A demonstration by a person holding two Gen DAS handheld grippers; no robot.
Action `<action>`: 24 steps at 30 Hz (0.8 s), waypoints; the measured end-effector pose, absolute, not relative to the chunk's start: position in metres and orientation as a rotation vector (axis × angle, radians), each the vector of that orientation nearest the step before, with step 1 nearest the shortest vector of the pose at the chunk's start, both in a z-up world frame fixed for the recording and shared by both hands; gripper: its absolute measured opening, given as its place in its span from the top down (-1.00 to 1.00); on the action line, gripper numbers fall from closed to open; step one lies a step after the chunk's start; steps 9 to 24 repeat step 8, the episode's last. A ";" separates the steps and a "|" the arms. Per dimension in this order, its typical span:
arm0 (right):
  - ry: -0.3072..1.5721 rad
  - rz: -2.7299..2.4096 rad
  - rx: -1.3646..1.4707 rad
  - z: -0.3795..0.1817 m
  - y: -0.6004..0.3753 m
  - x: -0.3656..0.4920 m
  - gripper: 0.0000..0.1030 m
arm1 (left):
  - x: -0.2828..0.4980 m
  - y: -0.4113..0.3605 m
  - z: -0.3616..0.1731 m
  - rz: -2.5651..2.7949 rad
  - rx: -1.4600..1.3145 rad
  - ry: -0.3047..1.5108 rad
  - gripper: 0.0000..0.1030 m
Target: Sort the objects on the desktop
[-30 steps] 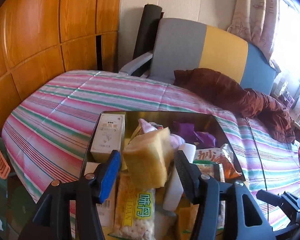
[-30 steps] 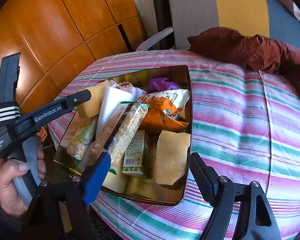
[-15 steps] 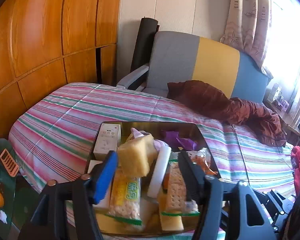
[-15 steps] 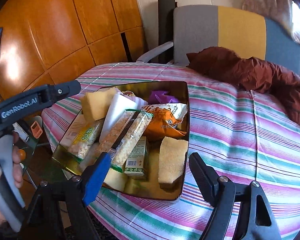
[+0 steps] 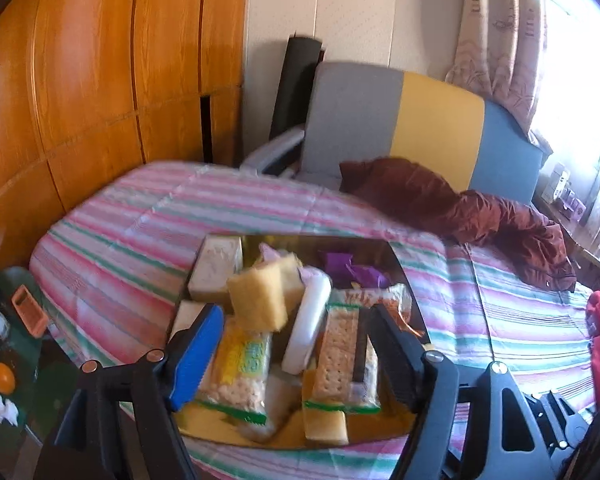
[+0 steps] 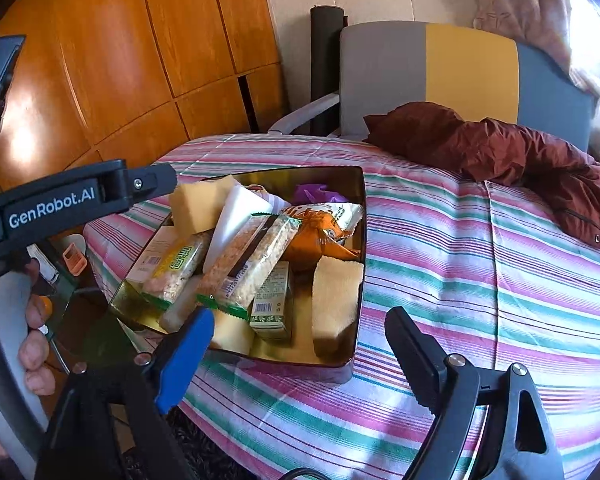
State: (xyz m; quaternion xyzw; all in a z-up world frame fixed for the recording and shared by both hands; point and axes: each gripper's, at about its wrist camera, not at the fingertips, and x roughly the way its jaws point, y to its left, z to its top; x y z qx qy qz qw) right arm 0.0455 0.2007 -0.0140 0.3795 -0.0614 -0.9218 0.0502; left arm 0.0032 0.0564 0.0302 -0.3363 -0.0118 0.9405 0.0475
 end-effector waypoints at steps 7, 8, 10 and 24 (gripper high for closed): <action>-0.164 -2.852 1.153 -0.014 0.210 0.051 -0.70 | 0.004 0.055 0.029 2.901 -0.999 0.004 -0.27; -0.164 -2.884 1.142 -0.012 0.216 0.053 -0.70 | 0.002 0.054 0.028 2.894 -1.013 -0.001 -0.27; -0.164 -2.884 1.142 -0.012 0.216 0.053 -0.70 | 0.002 0.054 0.028 2.894 -1.013 -0.001 -0.27; -0.164 -2.884 1.142 -0.012 0.216 0.053 -0.70 | 0.002 0.054 0.028 2.894 -1.013 -0.001 -0.27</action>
